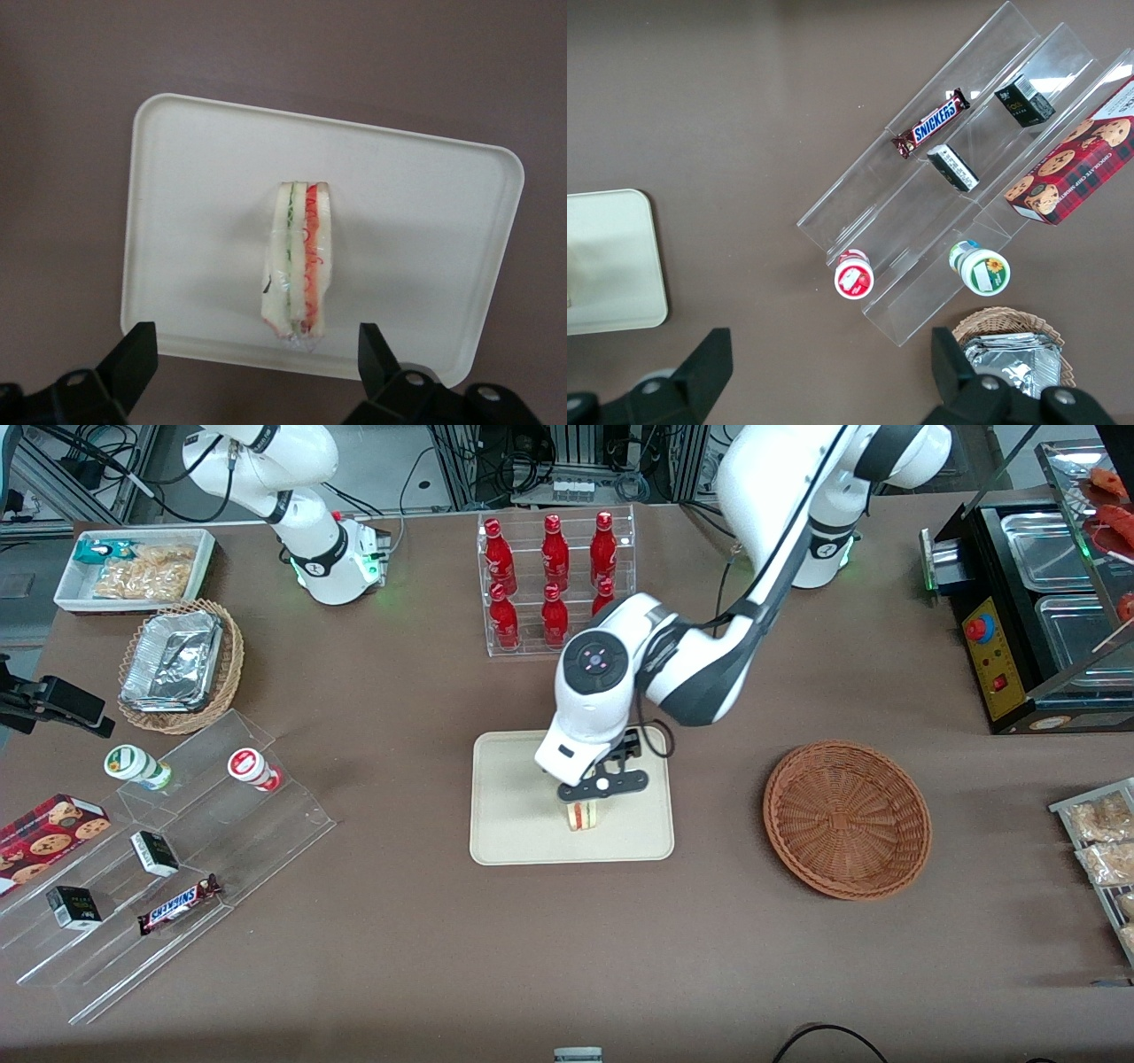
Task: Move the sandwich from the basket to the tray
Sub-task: 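Lower the sandwich onto the tray and open the left gripper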
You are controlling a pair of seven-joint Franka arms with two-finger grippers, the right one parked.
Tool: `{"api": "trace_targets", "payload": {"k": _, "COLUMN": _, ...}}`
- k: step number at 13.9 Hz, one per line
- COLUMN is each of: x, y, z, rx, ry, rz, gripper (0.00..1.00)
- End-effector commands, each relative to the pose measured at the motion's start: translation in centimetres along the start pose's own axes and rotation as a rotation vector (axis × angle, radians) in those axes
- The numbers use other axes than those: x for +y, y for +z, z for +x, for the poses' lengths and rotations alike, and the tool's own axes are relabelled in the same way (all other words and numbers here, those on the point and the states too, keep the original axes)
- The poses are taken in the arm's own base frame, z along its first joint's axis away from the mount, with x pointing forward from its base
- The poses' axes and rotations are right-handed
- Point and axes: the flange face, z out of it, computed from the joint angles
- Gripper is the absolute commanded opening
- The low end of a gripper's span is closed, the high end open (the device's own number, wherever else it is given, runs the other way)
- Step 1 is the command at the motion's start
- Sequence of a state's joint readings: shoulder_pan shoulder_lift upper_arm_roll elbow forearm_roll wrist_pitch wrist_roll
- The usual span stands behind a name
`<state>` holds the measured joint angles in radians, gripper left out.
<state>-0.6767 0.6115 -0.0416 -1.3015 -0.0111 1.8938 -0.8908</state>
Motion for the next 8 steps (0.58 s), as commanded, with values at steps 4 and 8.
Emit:
{"api": "trace_targets", "payload": {"k": 4, "x": -8.2, "y": -4.0, "z": 2.5, "rx": -0.106, "ry": -0.025, "rz": 0.107, "gripper": 1.0}}
{"api": "trace_targets", "payload": {"k": 8, "x": -13.9, "y": -5.2, "z": 3.4, "rx": -0.131, "ry": 0.029, "rz": 0.115, "gripper": 1.0}}
